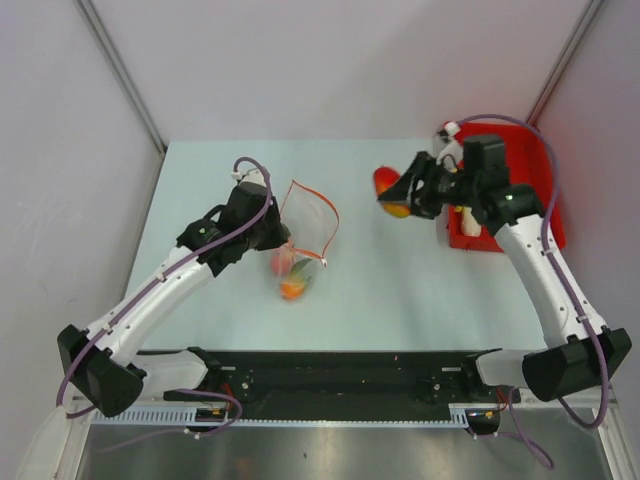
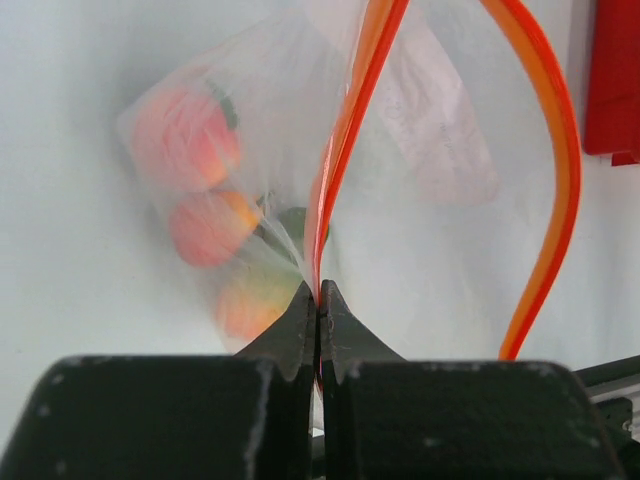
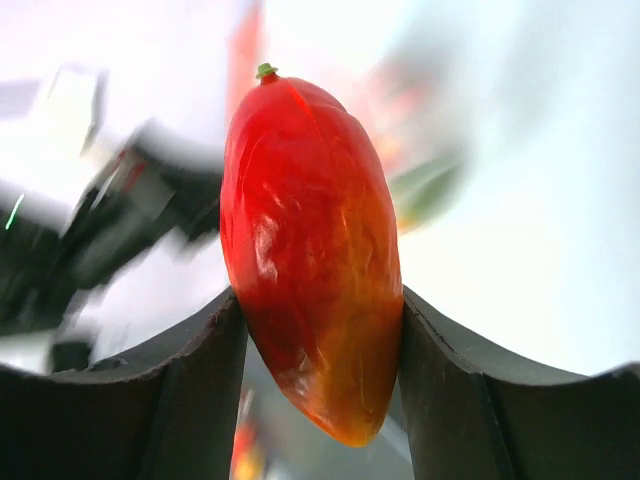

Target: Open the zip-top bag and remove the fake food

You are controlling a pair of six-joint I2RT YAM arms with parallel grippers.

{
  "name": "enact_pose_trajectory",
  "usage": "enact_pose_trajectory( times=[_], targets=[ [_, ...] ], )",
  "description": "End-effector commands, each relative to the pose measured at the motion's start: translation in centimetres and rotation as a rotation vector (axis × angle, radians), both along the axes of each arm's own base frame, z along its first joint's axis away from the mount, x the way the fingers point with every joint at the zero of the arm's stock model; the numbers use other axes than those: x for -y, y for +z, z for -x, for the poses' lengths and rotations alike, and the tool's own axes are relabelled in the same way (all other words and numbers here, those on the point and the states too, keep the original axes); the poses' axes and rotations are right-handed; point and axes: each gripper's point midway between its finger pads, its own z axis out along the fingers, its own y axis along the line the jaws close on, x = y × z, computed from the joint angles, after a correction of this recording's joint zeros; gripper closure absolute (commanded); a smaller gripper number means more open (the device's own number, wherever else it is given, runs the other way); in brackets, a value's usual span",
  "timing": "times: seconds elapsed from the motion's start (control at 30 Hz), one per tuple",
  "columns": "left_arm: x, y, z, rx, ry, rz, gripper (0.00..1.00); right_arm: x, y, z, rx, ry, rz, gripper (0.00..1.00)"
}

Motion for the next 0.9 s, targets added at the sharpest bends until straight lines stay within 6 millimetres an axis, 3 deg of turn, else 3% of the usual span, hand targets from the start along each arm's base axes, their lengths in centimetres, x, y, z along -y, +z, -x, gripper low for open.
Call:
enact_pose_trajectory(
  times=[0.0, 0.1, 0.17, 0.2, 0.27, 0.33, 0.37, 0.43, 0.5, 0.53, 0.57, 0.63, 0.73, 0.87],
  targets=[
    [-0.4, 2.0, -0.2, 0.050, -0.046, -0.029, 1.00, 10.2, -3.8, -7.0, 0.038, -0.350, 0.246, 0.85],
    [-0.3, 1.3, 0.0, 0.032, -0.066, -0.043, 1.00, 16.3, -7.0, -11.3, -0.018, -0.582, 0.360, 0.84],
    [-0.2, 1.1, 0.2, 0.024, -0.084, -0.047, 1.00, 18.7, -10.0, -13.3, -0.062, -0.644, 0.442, 0.84],
    [-0.1, 0.8, 0.3, 0.016, -0.091, -0.047, 1.00, 22.0, -10.7, -14.4, -0.080, -0.719, 0.450, 0.83],
    [0.4, 0.6, 0.5, 0.006, -0.118, -0.036, 1.00, 24.1, -13.3, -15.9, -0.135, -0.728, 0.436, 0.78],
    [0.8, 0.3, 0.7, -0.003, -0.144, -0.027, 1.00, 26.9, -14.4, -17.3, -0.147, -0.758, 0.381, 0.76],
    [1.1, -0.1, 1.0, -0.015, -0.163, -0.019, 1.00, 27.8, -16.1, -17.8, -0.188, -0.767, 0.374, 0.76],
    [1.4, -0.2, 1.1, -0.014, -0.183, -0.015, 1.00, 30.1, -16.8, -18.3, -0.220, -0.800, 0.366, 0.76],
    [1.7, -0.5, 1.3, -0.026, -0.202, -0.009, 1.00, 31.3, -19.5, -18.2, -0.284, -0.773, 0.446, 0.74],
    [1.7, -0.7, 1.4, -0.031, -0.207, -0.009, 1.00, 32.0, -19.0, -19.0, -0.269, -0.771, 0.476, 0.72],
    [1.7, -0.9, 1.4, -0.036, -0.209, -0.010, 1.00, 32.4, -21.1, -18.4, -0.324, -0.735, 0.526, 0.68],
    [2.0, -1.1, 1.3, -0.034, -0.219, -0.007, 1.00, 33.9, -22.1, -18.6, -0.355, -0.745, 0.585, 0.65],
    [2.6, -1.2, 1.4, -0.041, -0.247, 0.012, 1.00, 34.6, -24.2, -18.3, -0.408, -0.712, 0.613, 0.59],
    [2.8, -0.9, 1.3, -0.032, -0.250, 0.018, 1.00, 35.9, -25.4, -17.5, -0.476, -0.709, 0.701, 0.36]
  ],
)
